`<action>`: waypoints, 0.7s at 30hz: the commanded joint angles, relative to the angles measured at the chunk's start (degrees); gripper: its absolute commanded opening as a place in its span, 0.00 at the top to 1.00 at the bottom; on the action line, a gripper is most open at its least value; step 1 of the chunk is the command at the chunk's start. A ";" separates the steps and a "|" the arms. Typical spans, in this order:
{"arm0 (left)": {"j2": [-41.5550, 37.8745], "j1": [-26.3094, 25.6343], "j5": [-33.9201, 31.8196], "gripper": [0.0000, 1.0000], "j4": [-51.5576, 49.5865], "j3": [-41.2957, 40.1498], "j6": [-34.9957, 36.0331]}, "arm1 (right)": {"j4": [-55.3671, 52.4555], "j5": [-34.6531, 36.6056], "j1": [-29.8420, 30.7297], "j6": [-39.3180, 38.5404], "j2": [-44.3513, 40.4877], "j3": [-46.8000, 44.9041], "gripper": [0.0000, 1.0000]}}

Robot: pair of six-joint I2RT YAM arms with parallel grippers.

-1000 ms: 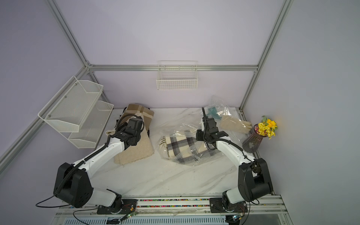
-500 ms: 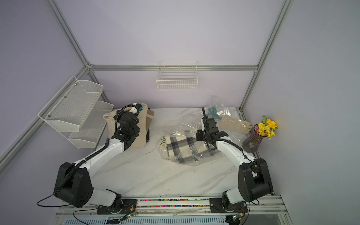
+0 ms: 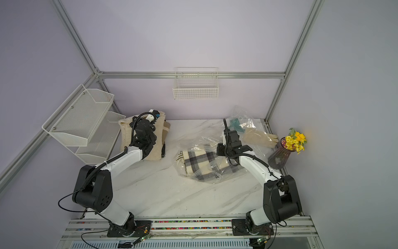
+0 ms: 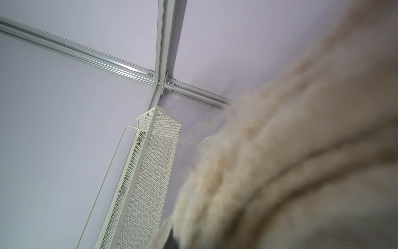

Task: Take the scarf out of the vacuum bag
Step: Place the scarf at the center of the board.

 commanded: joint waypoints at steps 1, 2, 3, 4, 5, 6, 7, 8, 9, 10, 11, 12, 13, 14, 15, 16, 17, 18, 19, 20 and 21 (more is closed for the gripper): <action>1.95 1.46 3.14 1.00 5.69 5.99 -3.43 | 1.10 1.00 -0.63 0.21 -1.17 -0.60 1.00; 3.61 1.78 3.57 1.00 5.17 7.39 -3.69 | 1.04 0.93 -0.60 0.25 -0.99 -0.44 1.00; 4.98 2.02 3.84 1.00 4.93 8.82 -3.82 | 1.02 0.91 -0.57 0.13 -0.81 -0.44 1.00; 6.73 2.40 4.12 1.00 4.91 10.24 -3.90 | 1.10 0.70 -0.62 0.12 -0.53 -0.46 1.00; 8.33 2.58 4.58 1.00 4.72 11.52 -3.93 | 1.18 0.57 -0.62 0.10 -0.41 -0.39 1.00; 9.72 2.80 4.88 1.00 4.70 12.66 -4.04 | 1.10 0.56 -0.62 0.12 -0.20 -0.32 1.00; 11.14 2.98 5.22 1.00 4.41 13.94 -4.27 | 1.02 0.53 -0.63 0.12 -0.09 -0.33 1.00; 12.71 3.22 5.44 1.00 4.11 15.18 -4.64 | 1.06 0.52 -0.62 0.12 -0.01 -0.24 1.00; 13.94 3.39 5.66 1.00 3.88 16.13 -5.04 | 1.02 0.56 -0.62 0.12 0.08 -0.26 1.00; 15.27 3.48 5.92 1.00 3.67 17.06 -5.48 | 1.02 0.47 -0.56 0.04 0.22 -0.21 1.00; 16.49 3.69 6.14 1.00 3.40 17.99 -5.85 | 0.95 0.50 -0.63 0.03 0.26 -0.13 1.00; 17.69 3.91 6.19 1.00 3.30 18.71 -6.03 | 0.93 0.47 -0.58 0.03 0.42 -0.09 1.00; 18.95 4.10 6.32 1.00 3.37 19.58 -6.13 | 0.93 0.46 -0.62 0.03 0.58 -0.05 1.00; 20.18 4.35 6.32 1.00 3.55 20.28 -6.30 | 0.93 0.54 -0.58 0.03 0.67 -0.03 1.00; 20.95 4.57 6.35 1.00 3.57 20.89 -6.54 | 0.84 0.61 -0.63 -0.05 0.81 -0.03 1.00; 22.14 4.77 6.42 1.00 3.32 21.59 -6.93 | 0.84 0.73 -0.60 -0.09 0.95 -0.03 1.00; 23.14 5.13 6.49 1.00 3.22 22.24 -7.25 | 0.84 0.65 -0.62 -0.18 1.13 -0.02 1.00; 23.97 5.36 6.50 1.00 3.07 22.86 -7.65 | 0.83 0.60 -0.60 -0.22 1.22 0.00 1.00; 24.78 5.67 6.66 1.00 2.60 23.56 -8.06 | 0.80 0.48 -0.63 -0.24 1.43 0.05 1.00; 25.69 6.10 6.68 1.00 2.10 24.31 -8.56 | 0.84 0.36 -0.63 -0.32 1.65 0.06 1.00; 26.37 6.44 6.66 1.00 1.49 24.99 -9.25 | 0.84 0.39 -0.61 -0.40 1.77 0.13 1.00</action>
